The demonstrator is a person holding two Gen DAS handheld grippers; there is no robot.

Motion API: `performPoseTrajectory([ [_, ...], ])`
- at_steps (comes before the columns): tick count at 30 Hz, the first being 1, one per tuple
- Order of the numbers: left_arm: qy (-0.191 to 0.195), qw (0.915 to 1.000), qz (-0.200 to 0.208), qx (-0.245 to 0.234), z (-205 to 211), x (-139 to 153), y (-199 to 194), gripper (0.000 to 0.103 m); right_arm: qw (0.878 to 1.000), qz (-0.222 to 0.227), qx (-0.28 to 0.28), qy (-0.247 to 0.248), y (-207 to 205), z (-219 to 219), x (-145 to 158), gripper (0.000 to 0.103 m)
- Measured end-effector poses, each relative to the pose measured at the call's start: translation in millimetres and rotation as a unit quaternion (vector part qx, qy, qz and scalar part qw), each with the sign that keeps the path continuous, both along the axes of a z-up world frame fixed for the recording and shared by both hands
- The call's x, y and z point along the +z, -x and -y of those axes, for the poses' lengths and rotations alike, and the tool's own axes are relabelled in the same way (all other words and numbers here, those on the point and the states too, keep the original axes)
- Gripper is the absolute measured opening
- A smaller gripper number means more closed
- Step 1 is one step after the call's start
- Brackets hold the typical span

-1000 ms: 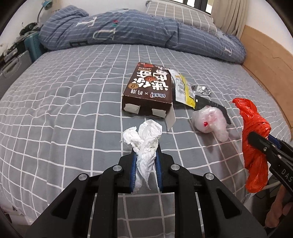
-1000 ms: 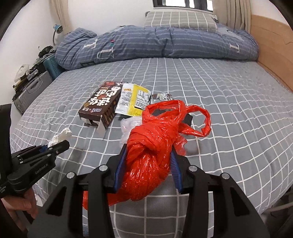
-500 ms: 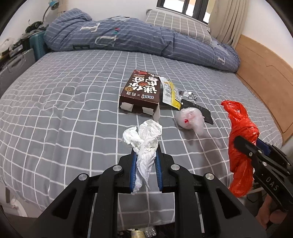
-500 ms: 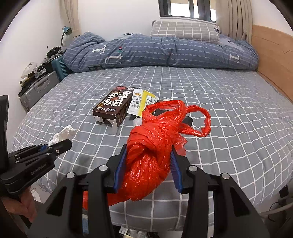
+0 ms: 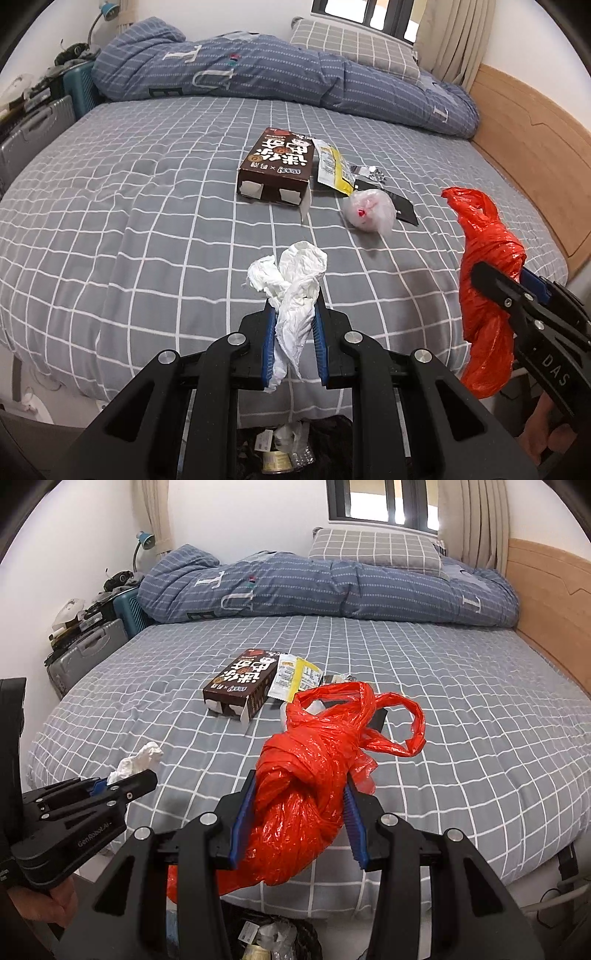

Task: Collect trash
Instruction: 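Carry the white tissue and red bag down over the trash bin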

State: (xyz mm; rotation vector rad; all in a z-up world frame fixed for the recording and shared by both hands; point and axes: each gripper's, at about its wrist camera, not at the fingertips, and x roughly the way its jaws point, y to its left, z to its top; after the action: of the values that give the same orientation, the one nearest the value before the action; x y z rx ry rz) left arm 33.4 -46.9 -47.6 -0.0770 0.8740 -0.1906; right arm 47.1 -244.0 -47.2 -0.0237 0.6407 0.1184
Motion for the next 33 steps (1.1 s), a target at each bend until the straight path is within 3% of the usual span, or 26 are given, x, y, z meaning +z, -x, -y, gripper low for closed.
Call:
performPoseTrajectory([
  [21, 0.004, 0.9999, -0.006, -0.012, 0.6, -5.0, 55.2, 0.017, 1.0, 0.001, 0.004, 0.011, 49.6, -9.5, -9.1, 0.041],
  [33, 0.0, 0.9995, -0.031, -0.006, -1.7, -24.5, 91.8, 0.017, 1.0, -0.013, 0.004, 0.004, 79.8, -7.8, -21.7, 0.041],
])
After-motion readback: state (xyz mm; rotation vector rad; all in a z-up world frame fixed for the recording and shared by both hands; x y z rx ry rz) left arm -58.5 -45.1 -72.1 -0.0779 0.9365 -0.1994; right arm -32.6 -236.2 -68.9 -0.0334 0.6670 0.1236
